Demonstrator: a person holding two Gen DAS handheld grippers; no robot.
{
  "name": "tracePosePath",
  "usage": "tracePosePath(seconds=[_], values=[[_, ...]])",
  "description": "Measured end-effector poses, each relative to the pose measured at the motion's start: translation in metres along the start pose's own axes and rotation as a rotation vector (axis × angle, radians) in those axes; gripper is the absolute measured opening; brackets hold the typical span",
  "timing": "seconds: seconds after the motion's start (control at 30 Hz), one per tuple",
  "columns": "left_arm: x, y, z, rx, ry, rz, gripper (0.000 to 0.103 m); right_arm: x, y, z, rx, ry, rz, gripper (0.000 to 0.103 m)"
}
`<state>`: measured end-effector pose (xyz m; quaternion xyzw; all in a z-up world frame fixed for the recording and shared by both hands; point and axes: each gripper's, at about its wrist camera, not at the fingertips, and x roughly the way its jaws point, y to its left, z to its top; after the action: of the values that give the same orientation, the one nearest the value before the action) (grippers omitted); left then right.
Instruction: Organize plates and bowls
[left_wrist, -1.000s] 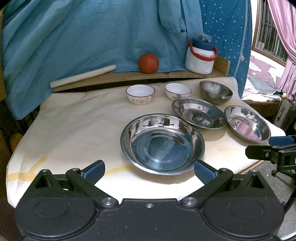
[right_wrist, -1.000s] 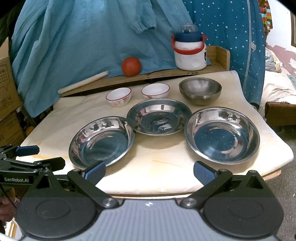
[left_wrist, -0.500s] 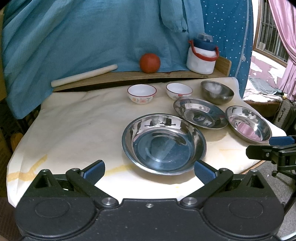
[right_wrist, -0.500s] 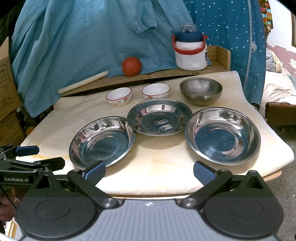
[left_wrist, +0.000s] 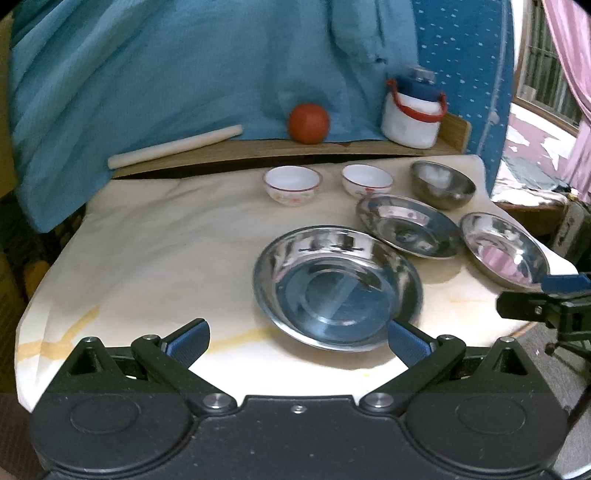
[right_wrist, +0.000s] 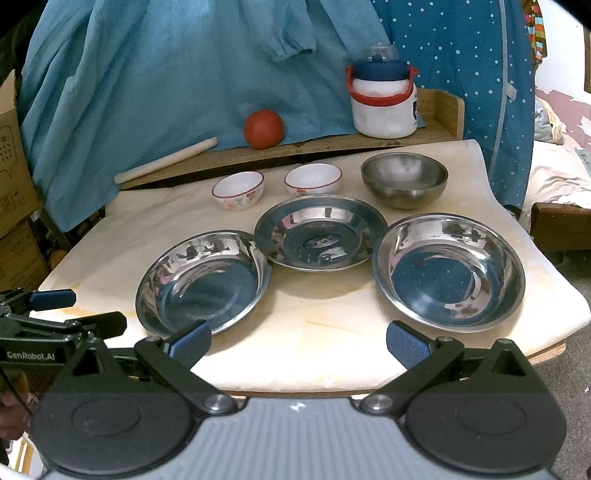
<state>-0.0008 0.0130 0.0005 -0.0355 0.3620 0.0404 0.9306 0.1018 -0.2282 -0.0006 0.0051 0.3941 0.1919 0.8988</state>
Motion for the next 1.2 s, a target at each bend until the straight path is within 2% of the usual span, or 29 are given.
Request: tracePosePath(seconds=[0.23,0.4,0.7,0.93,1.2], values=[[0.010,0.029,0.007,-0.124,0.014,0.065,0.102,0.009,0.002,0.005,-0.008,0.001,0.014,0.103],[0.025,0.045,0.014,-0.181,0.044,0.079,0.102,0.025,0.005,0.013,-0.012,0.022,0.045,0.103],[0.056,0.055,0.026,-0.200,0.100,0.070,0.101,0.061,0.010,0.027,-0.002,0.085,0.088,0.103],[0.075,0.057,0.032,-0.194,0.139,0.064,0.094,0.086,0.014,0.033,-0.008,0.131,0.125,0.099],[0.086,0.062,0.036,-0.207,0.162,0.003,0.073,0.105,0.017,0.037,-0.006,0.170,0.146,0.088]])
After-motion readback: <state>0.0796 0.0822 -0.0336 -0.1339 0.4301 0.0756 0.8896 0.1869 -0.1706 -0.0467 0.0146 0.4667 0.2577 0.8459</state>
